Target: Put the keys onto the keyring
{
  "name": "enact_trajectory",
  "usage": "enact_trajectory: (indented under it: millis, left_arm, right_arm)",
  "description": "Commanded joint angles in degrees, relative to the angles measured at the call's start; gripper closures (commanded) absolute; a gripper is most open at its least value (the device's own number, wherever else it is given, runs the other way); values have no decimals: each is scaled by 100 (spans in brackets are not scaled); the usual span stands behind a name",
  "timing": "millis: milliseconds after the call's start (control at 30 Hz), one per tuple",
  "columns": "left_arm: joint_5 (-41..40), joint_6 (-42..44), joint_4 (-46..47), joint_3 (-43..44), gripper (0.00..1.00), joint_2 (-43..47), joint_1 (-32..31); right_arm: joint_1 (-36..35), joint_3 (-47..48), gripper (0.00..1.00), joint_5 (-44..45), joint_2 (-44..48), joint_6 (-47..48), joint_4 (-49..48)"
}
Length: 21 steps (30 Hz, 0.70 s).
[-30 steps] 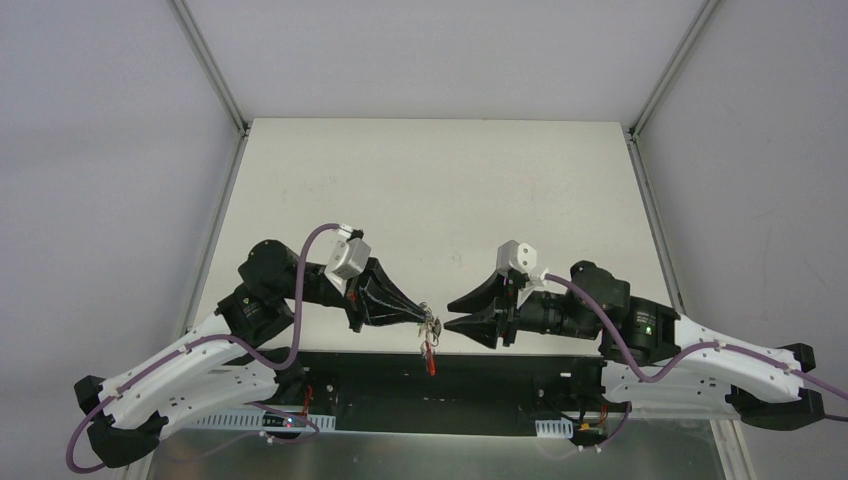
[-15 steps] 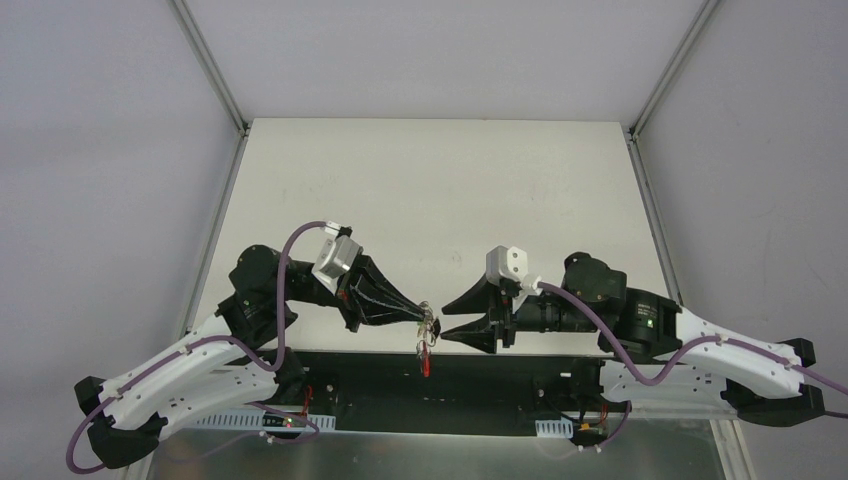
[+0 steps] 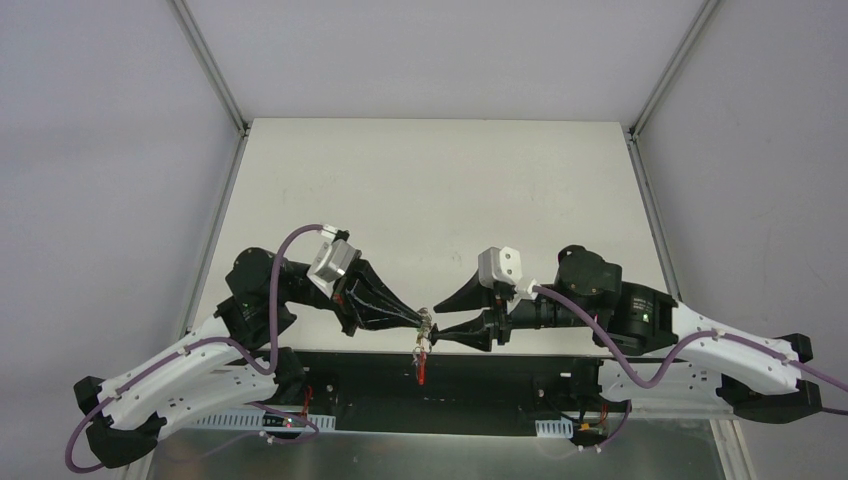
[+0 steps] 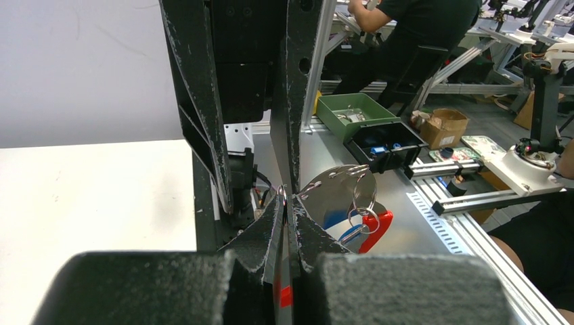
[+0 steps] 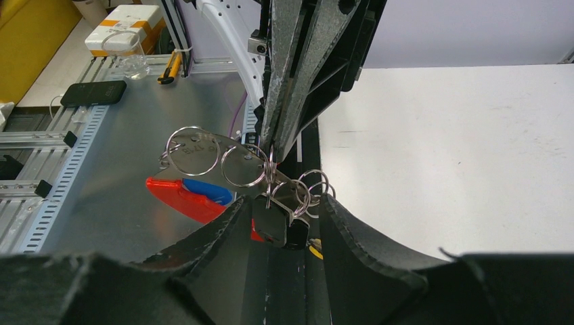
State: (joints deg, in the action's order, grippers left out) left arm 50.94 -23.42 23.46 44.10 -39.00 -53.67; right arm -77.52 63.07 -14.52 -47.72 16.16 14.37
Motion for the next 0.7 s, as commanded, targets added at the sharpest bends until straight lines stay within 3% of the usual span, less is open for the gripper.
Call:
enact_trajectory:
  millis: [0,667]
  left_arm:
    - [117,-75,510,-35,100,119,-45]
    - [140,19,424,-112,100,225,-43]
  right_arm:
    - [-36,304,57,-216,-94,120,-180]
    - [-110,407,69,-271,-376,184,-396]
